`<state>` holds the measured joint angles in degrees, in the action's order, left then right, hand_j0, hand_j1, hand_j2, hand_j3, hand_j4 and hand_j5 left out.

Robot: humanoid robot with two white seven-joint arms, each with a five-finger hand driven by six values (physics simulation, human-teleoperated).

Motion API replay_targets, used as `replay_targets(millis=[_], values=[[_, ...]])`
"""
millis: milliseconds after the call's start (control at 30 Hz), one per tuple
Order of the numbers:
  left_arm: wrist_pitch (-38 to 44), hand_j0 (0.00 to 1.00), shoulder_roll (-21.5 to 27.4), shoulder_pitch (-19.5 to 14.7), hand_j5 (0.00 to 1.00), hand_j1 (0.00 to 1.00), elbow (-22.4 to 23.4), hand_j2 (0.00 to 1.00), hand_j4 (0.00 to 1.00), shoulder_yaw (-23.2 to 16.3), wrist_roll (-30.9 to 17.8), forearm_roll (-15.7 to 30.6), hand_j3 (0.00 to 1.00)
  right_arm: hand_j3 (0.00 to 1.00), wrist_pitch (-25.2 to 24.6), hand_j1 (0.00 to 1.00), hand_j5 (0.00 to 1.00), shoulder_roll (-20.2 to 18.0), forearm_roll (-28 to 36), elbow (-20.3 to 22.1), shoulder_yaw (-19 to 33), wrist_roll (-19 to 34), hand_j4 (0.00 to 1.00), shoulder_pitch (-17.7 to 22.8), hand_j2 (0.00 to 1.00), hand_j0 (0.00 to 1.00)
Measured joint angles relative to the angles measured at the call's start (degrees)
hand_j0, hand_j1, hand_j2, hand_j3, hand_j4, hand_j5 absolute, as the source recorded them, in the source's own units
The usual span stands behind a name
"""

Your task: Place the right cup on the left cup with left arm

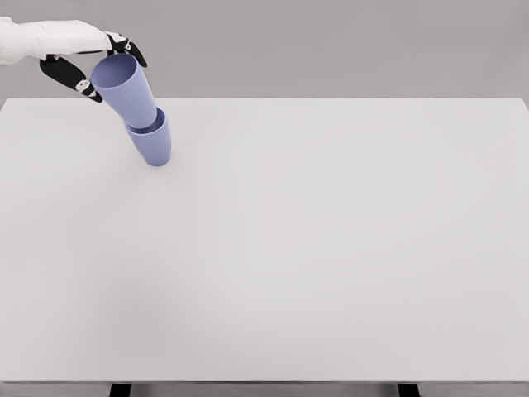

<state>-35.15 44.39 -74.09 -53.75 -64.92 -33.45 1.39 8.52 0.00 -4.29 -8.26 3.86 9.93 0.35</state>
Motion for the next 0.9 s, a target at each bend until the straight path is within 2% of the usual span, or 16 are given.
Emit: replay_targets(millis=[433, 900], values=[[0.0, 0.62, -3.91, -0.62, 0.62, 0.62, 6.36, 0.62, 0.62, -0.06, 0.21, -1.71, 0.62, 1.0, 0.0, 1.0, 1.0, 0.0, 0.0, 0.0, 0.0, 0.02, 1.0, -0.09, 1.0, 1.0], [-0.01, 0.62, -4.98, -0.18, 0.62, 0.62, 8.4, 0.62, 0.62, 0.21, 0.46, -2.92, 0.62, 1.0, 0.0, 1.0, 1.0, 0.0, 0.0, 0.0, 0.0, 0.02, 1.0, 0.0, 1.0, 1.0]])
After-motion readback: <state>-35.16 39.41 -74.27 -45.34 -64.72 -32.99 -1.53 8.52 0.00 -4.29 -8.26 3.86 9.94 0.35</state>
